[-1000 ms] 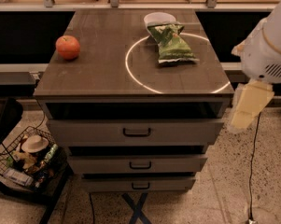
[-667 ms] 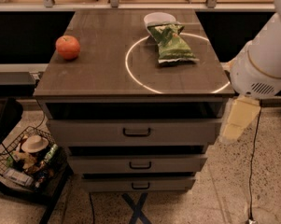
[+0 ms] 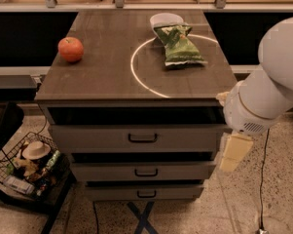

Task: Open top drawer

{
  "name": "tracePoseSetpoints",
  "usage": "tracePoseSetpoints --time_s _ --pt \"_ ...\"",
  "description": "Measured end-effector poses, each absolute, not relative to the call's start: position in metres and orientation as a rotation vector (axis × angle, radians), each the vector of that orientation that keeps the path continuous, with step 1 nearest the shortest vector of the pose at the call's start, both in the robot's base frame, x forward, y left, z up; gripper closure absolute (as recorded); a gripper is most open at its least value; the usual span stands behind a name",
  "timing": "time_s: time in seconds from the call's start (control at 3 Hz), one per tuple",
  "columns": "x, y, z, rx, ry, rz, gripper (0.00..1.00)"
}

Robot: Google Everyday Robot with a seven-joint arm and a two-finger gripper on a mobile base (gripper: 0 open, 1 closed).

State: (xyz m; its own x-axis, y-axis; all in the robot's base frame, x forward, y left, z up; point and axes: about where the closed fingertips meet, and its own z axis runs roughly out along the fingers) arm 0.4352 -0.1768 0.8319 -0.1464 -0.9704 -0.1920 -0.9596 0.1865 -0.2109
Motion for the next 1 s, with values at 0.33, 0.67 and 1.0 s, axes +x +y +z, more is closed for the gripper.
tracePoseSetpoints --time_s 0.33,0.67,1.0 --pt "0.435 -0.177 0.832 -1.839 2.183 -0.055 0.0" --pt "0.439 -0.161 0.81 -1.887 2.196 -0.075 0.0" --pt "0.442 -0.137 0.769 -1.968 2.193 -0.058 0.0"
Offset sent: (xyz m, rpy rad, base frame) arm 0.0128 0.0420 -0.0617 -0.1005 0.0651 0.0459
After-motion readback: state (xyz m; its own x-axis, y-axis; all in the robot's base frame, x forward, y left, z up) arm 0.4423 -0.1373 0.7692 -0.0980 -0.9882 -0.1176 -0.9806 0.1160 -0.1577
